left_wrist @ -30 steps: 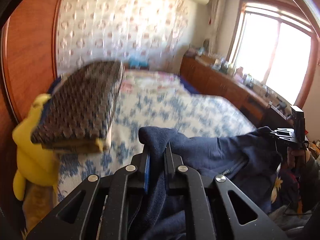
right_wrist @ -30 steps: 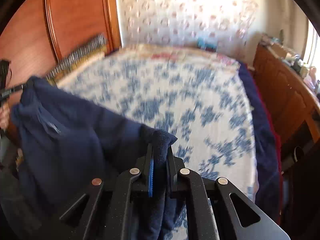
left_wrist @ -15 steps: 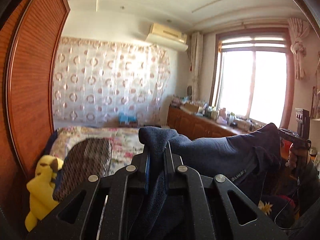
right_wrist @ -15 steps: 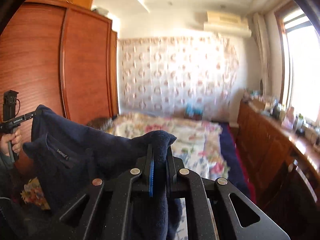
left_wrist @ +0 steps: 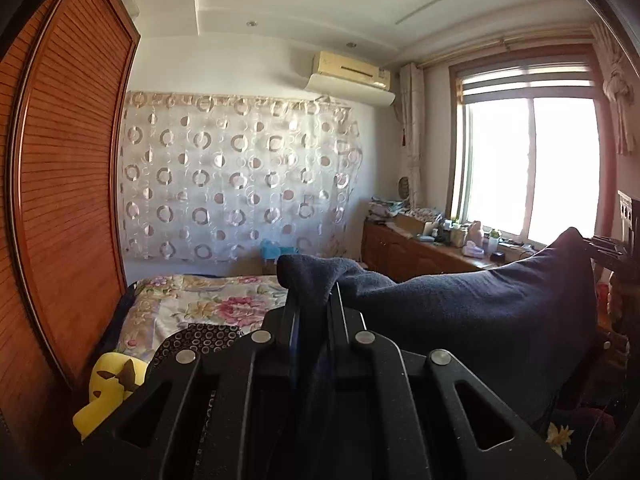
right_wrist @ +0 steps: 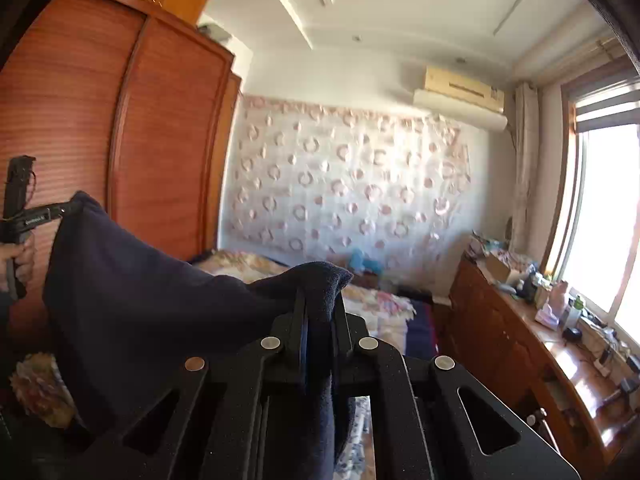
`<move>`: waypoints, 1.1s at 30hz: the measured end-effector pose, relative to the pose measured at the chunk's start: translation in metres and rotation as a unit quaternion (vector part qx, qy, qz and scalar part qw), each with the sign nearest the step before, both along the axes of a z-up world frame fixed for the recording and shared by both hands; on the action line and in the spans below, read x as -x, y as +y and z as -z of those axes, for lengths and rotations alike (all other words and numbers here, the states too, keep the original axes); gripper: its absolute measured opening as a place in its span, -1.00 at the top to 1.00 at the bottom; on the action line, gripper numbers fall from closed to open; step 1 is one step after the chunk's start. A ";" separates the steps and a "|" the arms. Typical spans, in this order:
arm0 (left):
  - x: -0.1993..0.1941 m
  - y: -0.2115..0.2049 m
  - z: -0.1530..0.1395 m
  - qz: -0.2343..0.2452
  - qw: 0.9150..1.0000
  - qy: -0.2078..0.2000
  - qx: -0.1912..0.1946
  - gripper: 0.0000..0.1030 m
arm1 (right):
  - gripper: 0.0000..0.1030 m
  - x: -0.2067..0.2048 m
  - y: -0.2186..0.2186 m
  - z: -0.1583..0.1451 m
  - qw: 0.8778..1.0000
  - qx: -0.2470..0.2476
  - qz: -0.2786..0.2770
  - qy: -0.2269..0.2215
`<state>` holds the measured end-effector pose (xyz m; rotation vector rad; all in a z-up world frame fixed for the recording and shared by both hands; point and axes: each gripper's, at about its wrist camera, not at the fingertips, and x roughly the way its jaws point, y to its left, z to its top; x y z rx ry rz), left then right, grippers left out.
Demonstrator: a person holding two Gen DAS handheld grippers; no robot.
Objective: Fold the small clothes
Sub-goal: 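Grasp the navy shirt edge with both grippers and lift it up, then lay the lifted shirt over itself and open both grippers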
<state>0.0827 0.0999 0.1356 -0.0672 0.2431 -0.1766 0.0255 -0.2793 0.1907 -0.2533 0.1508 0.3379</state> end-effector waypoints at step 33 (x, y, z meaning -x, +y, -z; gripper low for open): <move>-0.065 -0.079 0.220 0.070 0.961 0.262 -0.059 -0.52 | -0.24 -0.205 -0.028 0.227 0.953 -0.035 0.053 0.295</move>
